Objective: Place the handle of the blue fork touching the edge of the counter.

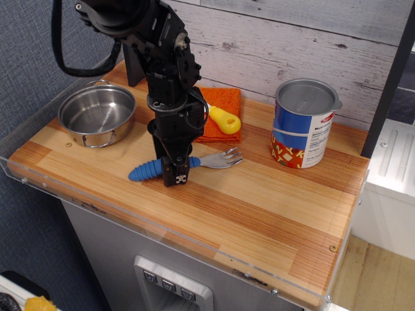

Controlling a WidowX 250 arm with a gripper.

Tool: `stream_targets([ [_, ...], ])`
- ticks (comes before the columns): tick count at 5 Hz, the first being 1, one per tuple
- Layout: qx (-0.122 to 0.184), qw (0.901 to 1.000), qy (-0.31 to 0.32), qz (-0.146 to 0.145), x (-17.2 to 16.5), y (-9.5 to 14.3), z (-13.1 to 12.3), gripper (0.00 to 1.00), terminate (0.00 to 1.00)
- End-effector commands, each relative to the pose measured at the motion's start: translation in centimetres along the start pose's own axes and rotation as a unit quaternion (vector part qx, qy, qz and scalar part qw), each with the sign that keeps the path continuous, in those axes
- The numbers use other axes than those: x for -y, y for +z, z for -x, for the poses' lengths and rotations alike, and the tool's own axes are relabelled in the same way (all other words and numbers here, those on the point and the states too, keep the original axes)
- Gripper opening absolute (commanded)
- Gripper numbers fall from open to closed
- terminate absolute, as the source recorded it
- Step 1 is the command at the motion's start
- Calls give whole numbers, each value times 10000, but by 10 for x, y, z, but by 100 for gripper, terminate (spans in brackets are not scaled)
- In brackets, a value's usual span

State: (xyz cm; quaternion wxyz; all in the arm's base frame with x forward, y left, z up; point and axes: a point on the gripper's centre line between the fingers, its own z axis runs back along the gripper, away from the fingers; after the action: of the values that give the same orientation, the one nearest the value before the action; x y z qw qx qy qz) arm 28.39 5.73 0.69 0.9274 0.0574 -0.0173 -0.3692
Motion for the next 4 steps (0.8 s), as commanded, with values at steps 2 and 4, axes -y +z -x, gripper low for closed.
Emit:
stream_targets([
  [2,131,9999,19,-45,-4,20,-1,0,0],
  [4,200,9896,1422,31,20,54,-1,0,0],
])
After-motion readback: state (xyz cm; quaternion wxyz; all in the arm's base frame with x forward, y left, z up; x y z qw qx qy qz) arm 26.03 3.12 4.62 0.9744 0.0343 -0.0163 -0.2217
